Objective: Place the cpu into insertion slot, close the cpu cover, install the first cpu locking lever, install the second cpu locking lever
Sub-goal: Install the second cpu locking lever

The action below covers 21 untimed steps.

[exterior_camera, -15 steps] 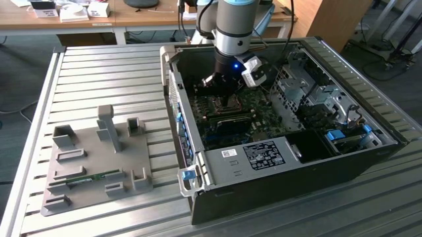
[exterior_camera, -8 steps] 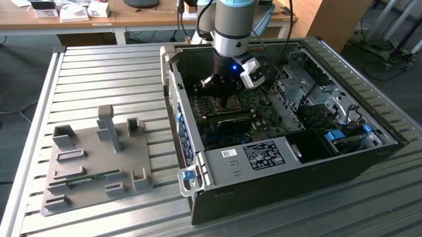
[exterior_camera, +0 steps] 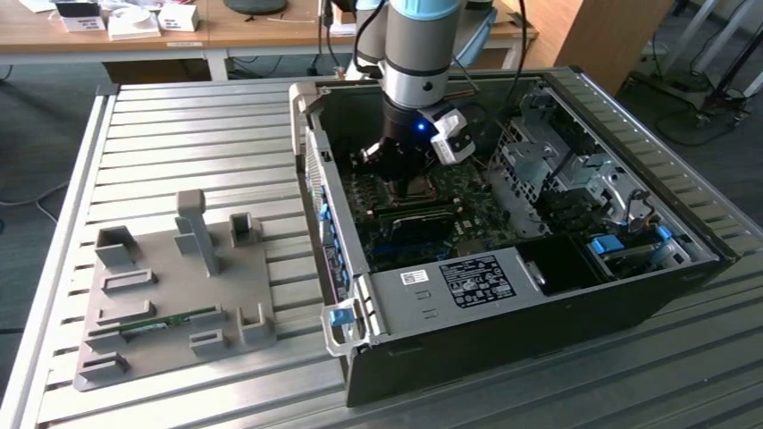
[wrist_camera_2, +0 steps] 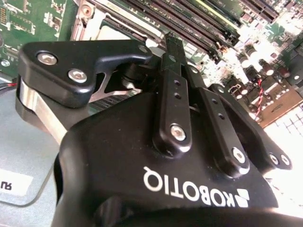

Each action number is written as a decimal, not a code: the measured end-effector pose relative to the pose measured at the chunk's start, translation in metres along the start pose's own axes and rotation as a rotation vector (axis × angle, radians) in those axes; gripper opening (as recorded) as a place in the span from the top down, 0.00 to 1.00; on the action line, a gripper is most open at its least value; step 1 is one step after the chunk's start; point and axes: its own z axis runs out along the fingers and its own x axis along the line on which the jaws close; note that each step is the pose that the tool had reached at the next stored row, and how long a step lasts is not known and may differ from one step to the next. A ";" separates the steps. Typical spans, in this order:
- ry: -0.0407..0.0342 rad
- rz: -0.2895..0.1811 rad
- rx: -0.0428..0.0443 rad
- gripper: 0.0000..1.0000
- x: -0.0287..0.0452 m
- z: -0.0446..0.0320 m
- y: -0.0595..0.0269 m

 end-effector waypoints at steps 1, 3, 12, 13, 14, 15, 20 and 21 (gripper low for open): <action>-0.0001 0.000 0.0000 0.89 0.0006 0.0013 0.0000; -0.0001 0.000 -0.0001 0.89 0.0017 0.0037 0.0000; -0.0001 0.000 0.0000 0.89 0.0056 0.0111 -0.0003; -0.0001 0.000 0.0000 0.89 0.0060 0.0120 -0.0003; -0.0001 0.000 0.0000 0.89 0.0063 0.0130 -0.0003; -0.0001 0.000 0.0000 0.89 0.0067 0.0138 -0.0003; 0.0000 0.000 0.0001 0.89 0.0081 0.0172 -0.0004; 0.0000 0.000 0.0002 0.89 0.0083 0.0173 -0.0004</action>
